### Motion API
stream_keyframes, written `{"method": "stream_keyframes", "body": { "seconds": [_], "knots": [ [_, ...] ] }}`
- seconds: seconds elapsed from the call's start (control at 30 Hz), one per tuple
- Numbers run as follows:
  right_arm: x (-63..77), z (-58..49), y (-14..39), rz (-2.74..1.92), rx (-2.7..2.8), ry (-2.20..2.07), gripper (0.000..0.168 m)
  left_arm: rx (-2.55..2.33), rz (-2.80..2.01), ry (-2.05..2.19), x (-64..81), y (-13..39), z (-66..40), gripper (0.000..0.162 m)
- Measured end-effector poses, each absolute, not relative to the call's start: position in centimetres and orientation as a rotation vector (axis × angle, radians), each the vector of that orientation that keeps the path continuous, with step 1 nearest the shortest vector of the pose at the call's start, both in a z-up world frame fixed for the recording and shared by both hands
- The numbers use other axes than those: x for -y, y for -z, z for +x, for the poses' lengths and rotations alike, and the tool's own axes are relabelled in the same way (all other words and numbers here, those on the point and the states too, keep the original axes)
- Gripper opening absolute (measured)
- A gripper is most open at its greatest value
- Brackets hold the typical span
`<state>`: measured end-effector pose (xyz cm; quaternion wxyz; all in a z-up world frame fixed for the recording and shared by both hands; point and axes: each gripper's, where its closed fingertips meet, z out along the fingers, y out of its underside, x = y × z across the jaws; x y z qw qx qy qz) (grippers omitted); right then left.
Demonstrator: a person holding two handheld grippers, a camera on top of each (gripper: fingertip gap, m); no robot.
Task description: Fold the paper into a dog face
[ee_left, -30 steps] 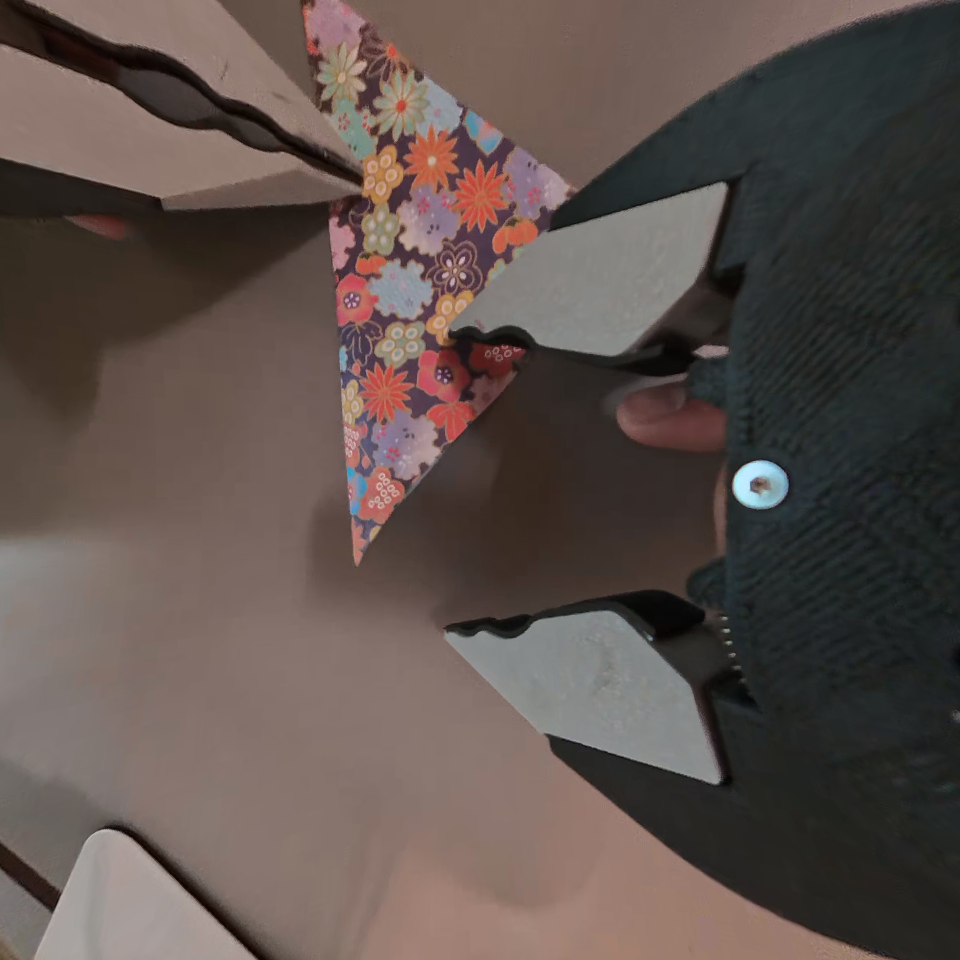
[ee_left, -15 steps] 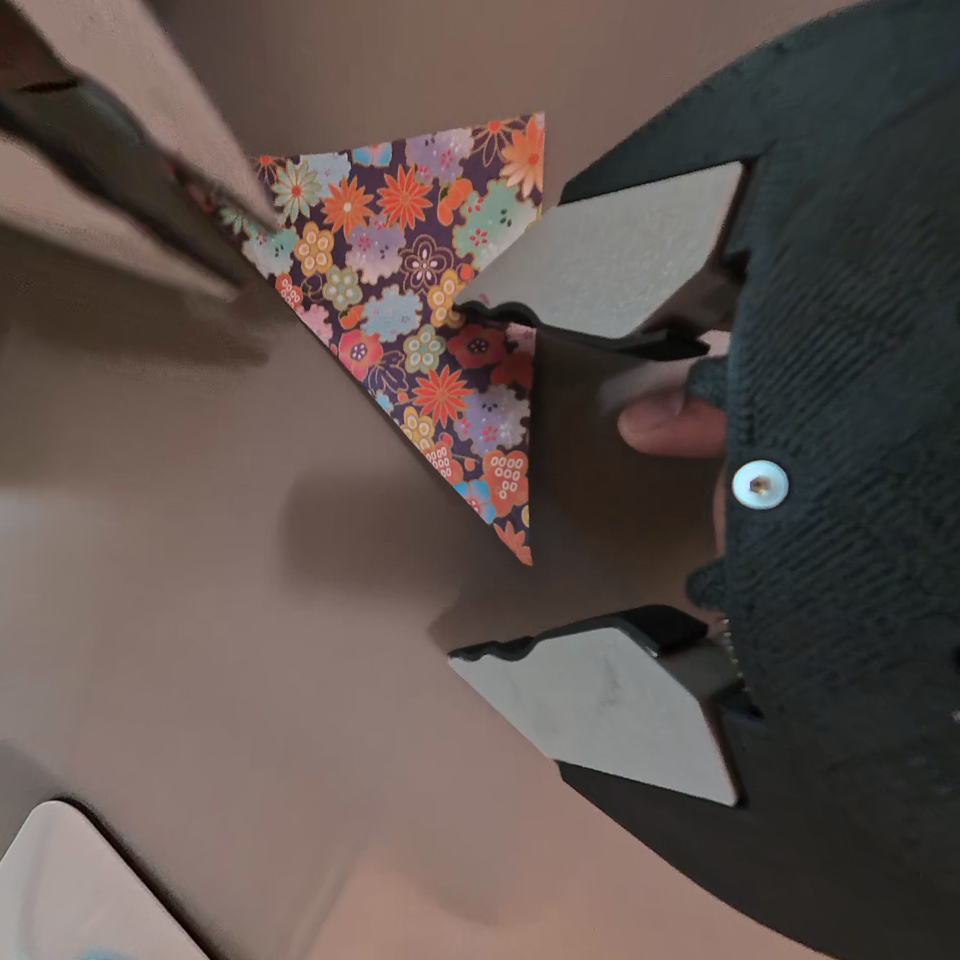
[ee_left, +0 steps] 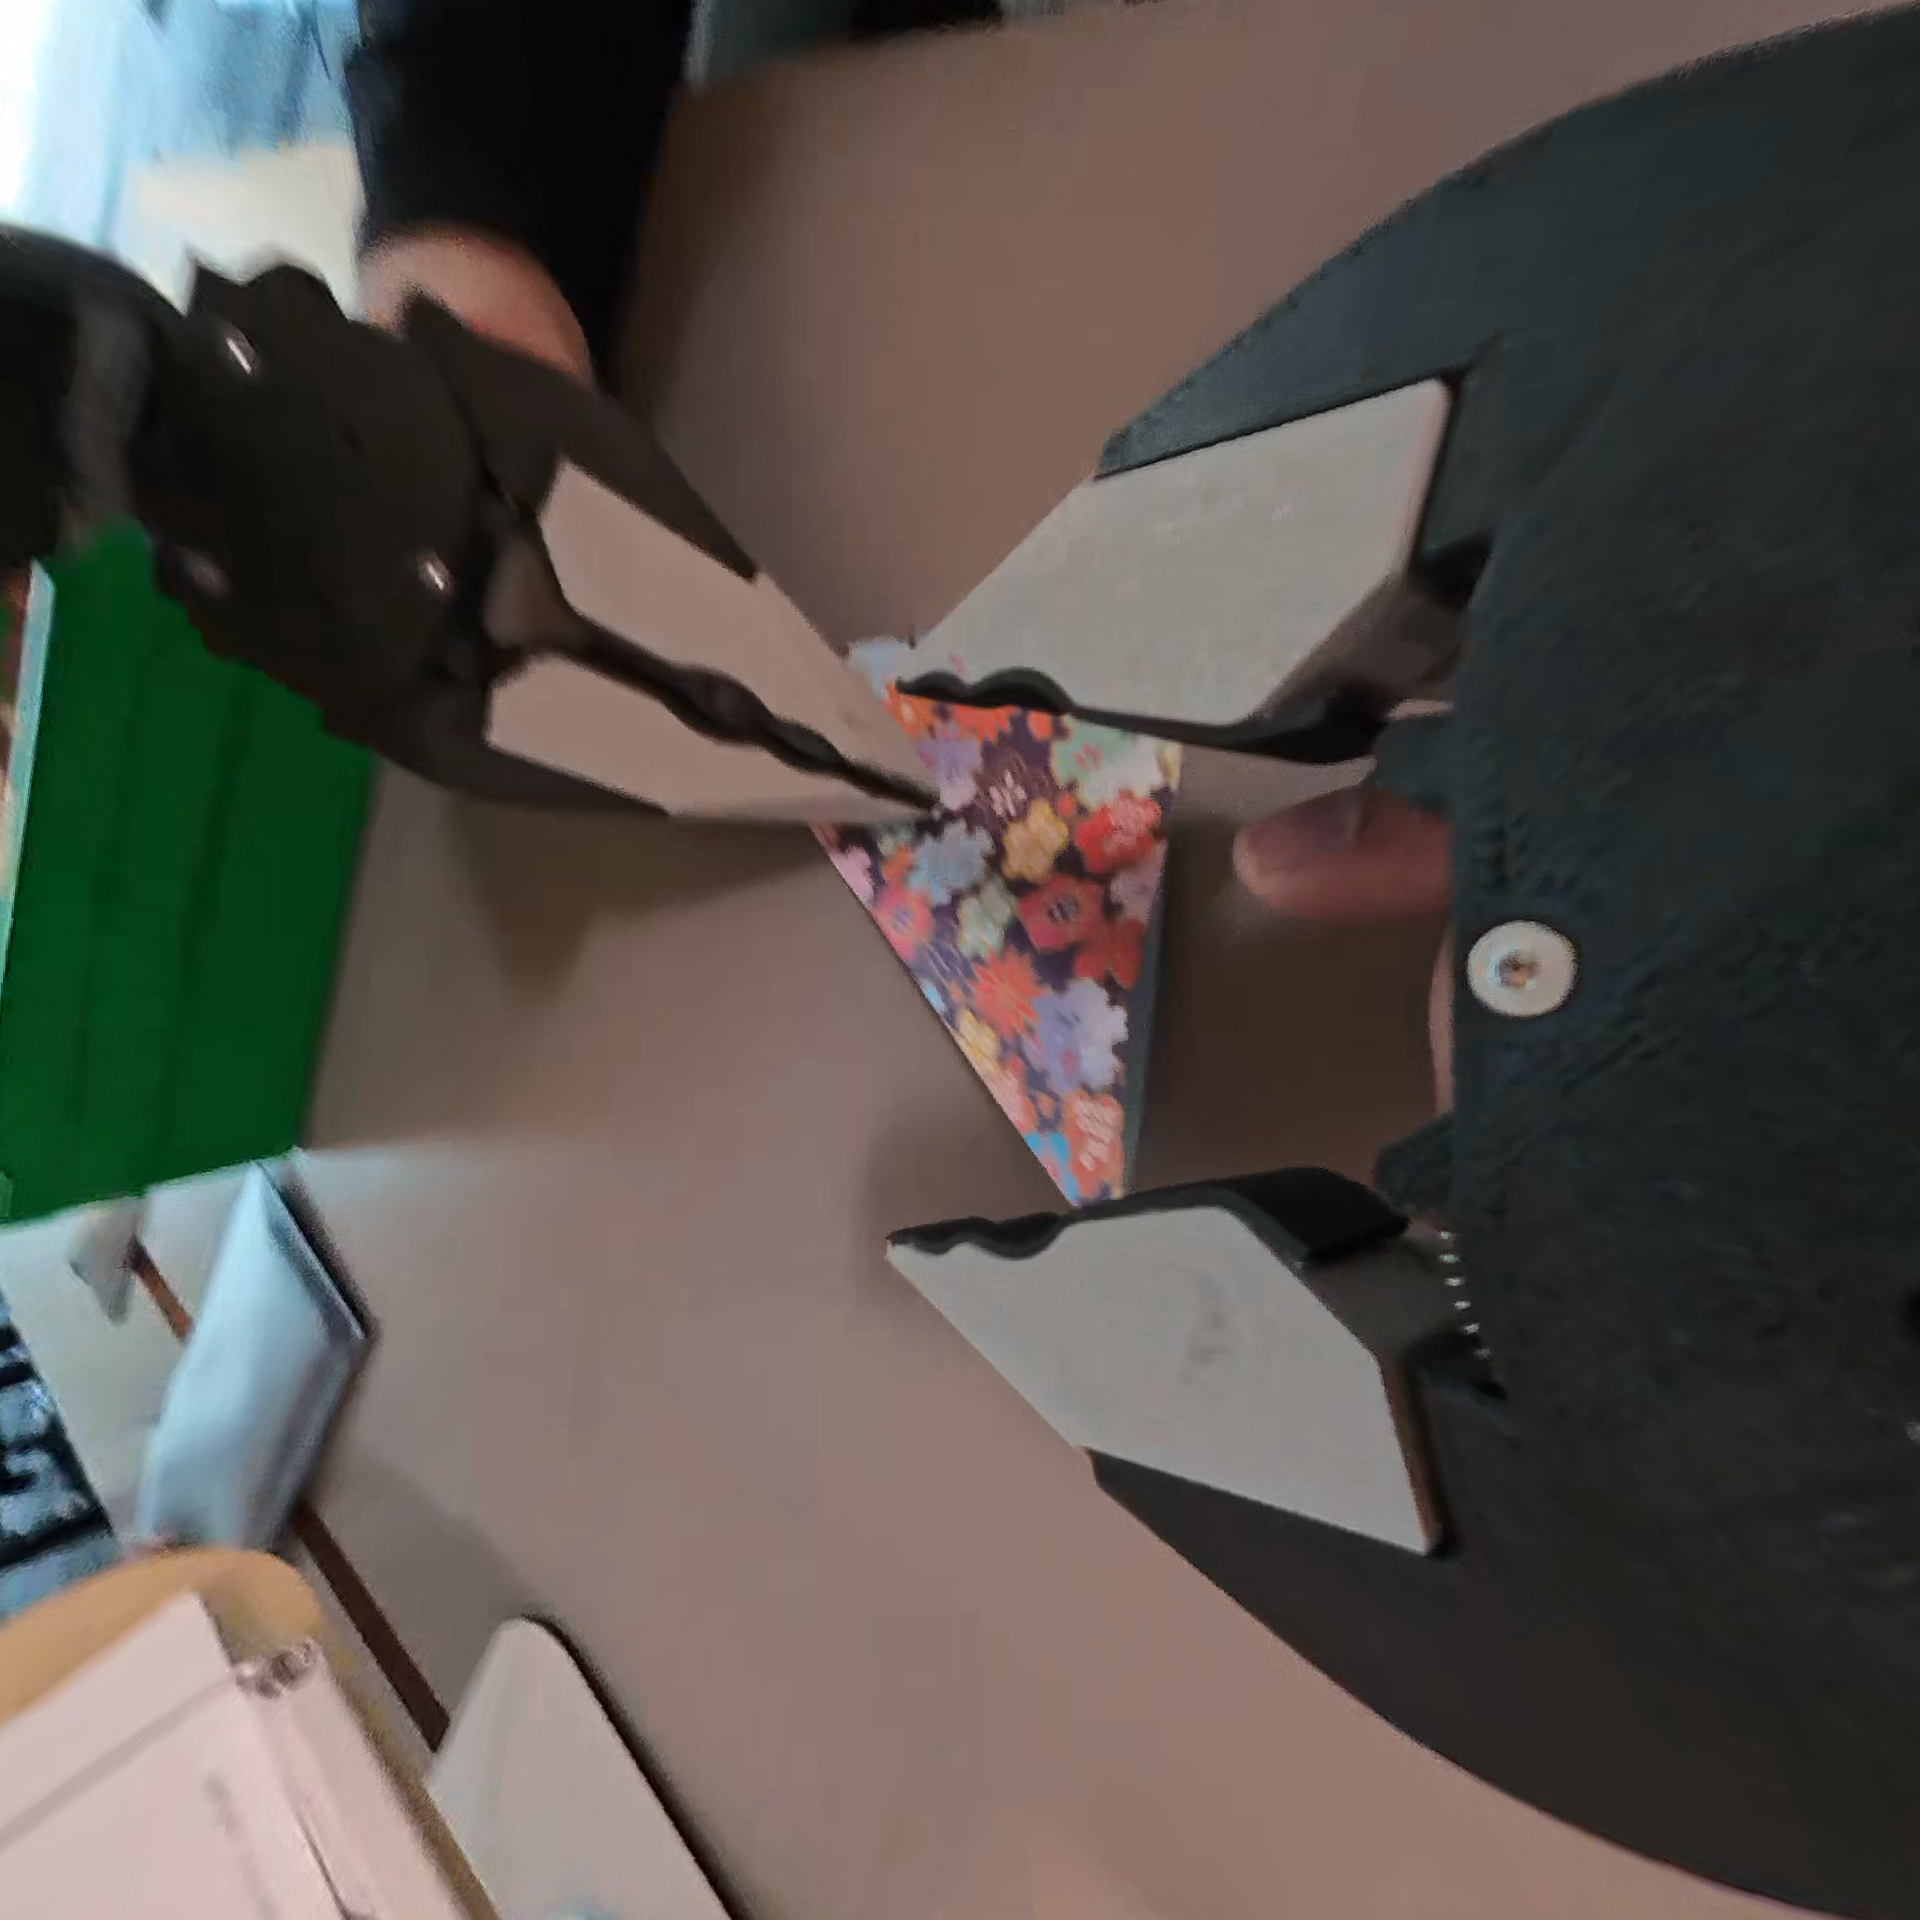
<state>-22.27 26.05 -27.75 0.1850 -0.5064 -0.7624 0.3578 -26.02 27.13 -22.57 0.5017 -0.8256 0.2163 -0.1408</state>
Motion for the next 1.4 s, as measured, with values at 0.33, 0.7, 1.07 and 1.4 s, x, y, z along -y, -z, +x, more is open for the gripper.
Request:
{"method": "stream_keyframes", "body": {
  "seconds": [0.33, 0.7, 1.07, 1.4],
  "knots": [
    [-26.8, -22.5, 27.8, -1.448, 2.128, -0.995, 0.000, -0.415, -2.322, 0.170, -28.1, 28.1, -29.2, 0.084],
    [-28.0, -22.4, 27.8, -1.405, 2.117, -0.887, 0.000, -0.286, -2.117, 0.030, -29.4, 24.4, -31.8, 0.092],
    [-28.1, -22.4, 27.8, -1.406, 2.120, -0.891, 0.000, -0.160, -2.001, -0.286, -31.1, 22.6, -33.4, 0.037],
    [-28.1, -22.4, 27.8, -1.416, 2.115, -0.908, 0.000, -0.448, -2.075, 0.025, -30.0, 23.9, -27.8, 0.000]
  ]
}}
